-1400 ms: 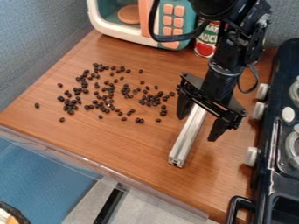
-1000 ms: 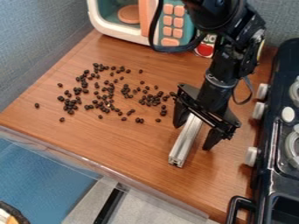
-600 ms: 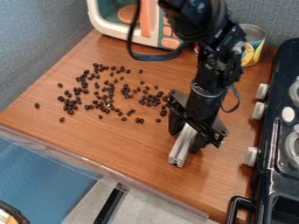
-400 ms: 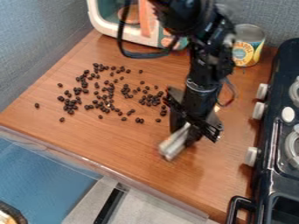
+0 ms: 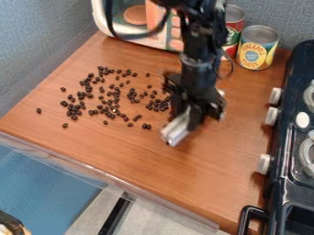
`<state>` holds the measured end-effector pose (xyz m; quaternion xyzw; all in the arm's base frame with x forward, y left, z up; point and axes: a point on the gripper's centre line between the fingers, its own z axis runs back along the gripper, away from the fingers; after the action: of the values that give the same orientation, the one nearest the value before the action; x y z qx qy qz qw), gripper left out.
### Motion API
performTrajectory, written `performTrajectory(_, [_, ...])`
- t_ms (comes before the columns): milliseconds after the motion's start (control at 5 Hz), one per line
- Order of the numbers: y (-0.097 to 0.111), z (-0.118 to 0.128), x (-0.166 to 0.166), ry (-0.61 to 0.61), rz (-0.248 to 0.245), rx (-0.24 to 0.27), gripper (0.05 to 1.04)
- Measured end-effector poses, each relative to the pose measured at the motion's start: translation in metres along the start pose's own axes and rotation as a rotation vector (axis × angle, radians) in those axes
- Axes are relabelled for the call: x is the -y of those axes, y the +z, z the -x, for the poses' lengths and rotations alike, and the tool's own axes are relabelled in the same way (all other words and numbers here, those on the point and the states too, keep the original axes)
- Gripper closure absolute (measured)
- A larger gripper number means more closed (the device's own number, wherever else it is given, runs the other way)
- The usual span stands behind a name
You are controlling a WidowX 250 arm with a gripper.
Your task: Sweep into pile
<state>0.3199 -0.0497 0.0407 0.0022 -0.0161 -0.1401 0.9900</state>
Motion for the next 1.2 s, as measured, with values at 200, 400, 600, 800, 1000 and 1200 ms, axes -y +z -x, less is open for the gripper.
performTrajectory(200, [0.016,-0.01,-0.02,0.098,-0.003,0.013,0.703])
performTrajectory(400, [0.027,-0.013,-0.05,0.18,-0.022,0.015,0.703])
performTrajectory(600, [0.03,-0.003,-0.075,0.228,-0.048,-0.018,0.703])
performTrajectory(800, [0.029,0.012,-0.107,0.261,-0.081,-0.037,0.703])
performTrajectory(1000, [0.021,0.038,-0.131,0.257,-0.095,-0.094,0.703])
performTrajectory(1200, [0.014,0.062,-0.155,0.223,-0.115,-0.123,0.703])
